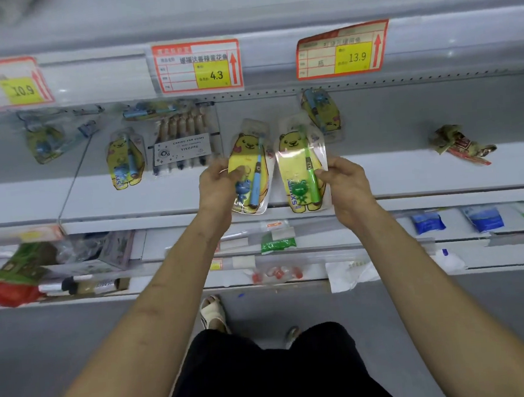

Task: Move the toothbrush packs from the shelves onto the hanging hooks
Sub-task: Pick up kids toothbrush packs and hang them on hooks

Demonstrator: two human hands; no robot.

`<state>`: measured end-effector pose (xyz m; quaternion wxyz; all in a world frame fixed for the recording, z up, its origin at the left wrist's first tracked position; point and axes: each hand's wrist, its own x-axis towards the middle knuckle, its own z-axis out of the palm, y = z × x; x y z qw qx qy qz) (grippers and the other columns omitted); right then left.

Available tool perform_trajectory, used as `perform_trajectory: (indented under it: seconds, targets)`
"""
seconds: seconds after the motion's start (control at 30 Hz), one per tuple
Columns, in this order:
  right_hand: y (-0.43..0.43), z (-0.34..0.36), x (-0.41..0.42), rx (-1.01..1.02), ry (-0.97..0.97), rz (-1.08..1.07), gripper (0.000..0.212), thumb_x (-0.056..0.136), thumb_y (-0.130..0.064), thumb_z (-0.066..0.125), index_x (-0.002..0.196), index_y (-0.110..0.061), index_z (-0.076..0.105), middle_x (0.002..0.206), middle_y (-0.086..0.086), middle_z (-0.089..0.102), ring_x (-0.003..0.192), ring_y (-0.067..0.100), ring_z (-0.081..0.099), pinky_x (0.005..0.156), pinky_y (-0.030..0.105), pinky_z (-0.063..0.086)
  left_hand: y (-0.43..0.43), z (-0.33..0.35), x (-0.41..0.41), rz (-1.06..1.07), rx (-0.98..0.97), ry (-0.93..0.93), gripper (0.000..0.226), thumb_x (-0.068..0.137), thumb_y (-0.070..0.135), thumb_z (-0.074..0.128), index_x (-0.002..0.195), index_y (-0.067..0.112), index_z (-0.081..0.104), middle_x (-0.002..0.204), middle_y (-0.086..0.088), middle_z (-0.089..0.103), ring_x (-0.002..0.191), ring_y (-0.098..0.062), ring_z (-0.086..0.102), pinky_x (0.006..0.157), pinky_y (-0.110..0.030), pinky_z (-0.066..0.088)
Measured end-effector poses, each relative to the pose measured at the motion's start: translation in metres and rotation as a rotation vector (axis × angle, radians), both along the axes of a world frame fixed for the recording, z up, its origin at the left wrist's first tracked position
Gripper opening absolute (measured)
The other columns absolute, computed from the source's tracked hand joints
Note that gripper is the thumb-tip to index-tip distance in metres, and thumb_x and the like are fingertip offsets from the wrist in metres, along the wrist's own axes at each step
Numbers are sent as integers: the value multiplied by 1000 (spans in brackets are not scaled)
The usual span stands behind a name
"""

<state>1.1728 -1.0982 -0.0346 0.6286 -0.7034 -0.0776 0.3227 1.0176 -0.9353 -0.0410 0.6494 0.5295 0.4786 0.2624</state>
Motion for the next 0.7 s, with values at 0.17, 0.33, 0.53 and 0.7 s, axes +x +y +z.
perform_trajectory:
  seconds: [0.17, 0.33, 0.53, 0.7]
  targets:
    - [-34, 21, -22, 60, 66, -105, 27, 102, 5, 56, 92, -15, 72, 79, -8, 75, 72, 3, 69, 71, 19, 55, -37, 11, -16, 41, -83, -93, 9, 101, 11, 66, 104, 13, 75, 94, -7, 76, 84, -24, 67, 82, -43, 56]
    - [-83, 31, -49, 126, 69, -326, 22, 101, 6, 55, 107, -8, 71, 91, -1, 73, 72, -1, 69, 66, 16, 54, -70, 20, -22, -35, -129, -150, 11, 102, 11, 64, 106, 10, 74, 98, -13, 77, 80, -28, 71, 76, -43, 59]
    - [-164, 33, -65, 182, 78, -593, 16, 99, 1, 62, 105, -10, 72, 102, 6, 75, 93, 17, 69, 94, 39, 58, -131, 28, 2, -231, -158, -154, 17, 101, 13, 67, 116, 6, 72, 114, -18, 77, 92, -32, 74, 77, -42, 63]
    - [-266, 37, -44, 210, 67, -811, 16, 99, -4, 61, 102, -15, 72, 109, 9, 77, 102, 28, 72, 99, 50, 57, -219, 36, 59, -452, -184, -164, 14, 101, 12, 66, 113, 8, 72, 106, -12, 79, 89, -29, 74, 81, -44, 61]
